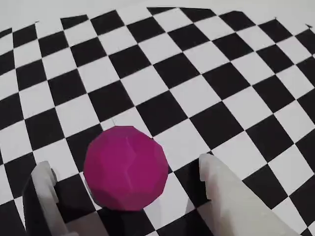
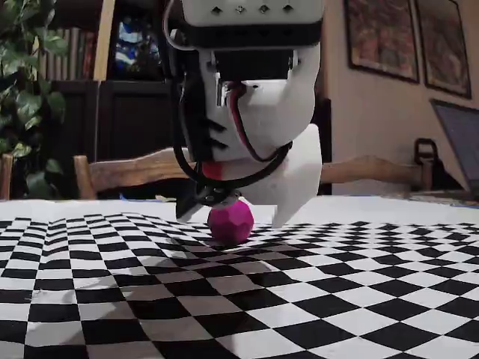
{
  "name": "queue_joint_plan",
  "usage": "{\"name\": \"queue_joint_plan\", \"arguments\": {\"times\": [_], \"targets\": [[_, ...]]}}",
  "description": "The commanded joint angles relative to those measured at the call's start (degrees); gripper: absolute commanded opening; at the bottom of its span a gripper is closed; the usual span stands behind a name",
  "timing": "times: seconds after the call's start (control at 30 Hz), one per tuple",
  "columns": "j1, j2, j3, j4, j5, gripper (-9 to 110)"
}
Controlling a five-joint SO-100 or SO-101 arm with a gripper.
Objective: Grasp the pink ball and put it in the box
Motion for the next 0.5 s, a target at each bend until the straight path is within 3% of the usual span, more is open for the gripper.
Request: {"name": "queue_joint_plan", "arguments": {"times": [0.0,0.47], "targets": [[0.00,0.53,-2.29,0.09,-0.44,35],[0.00,0.26,-2.64,0.09,-0.44,35]]}}
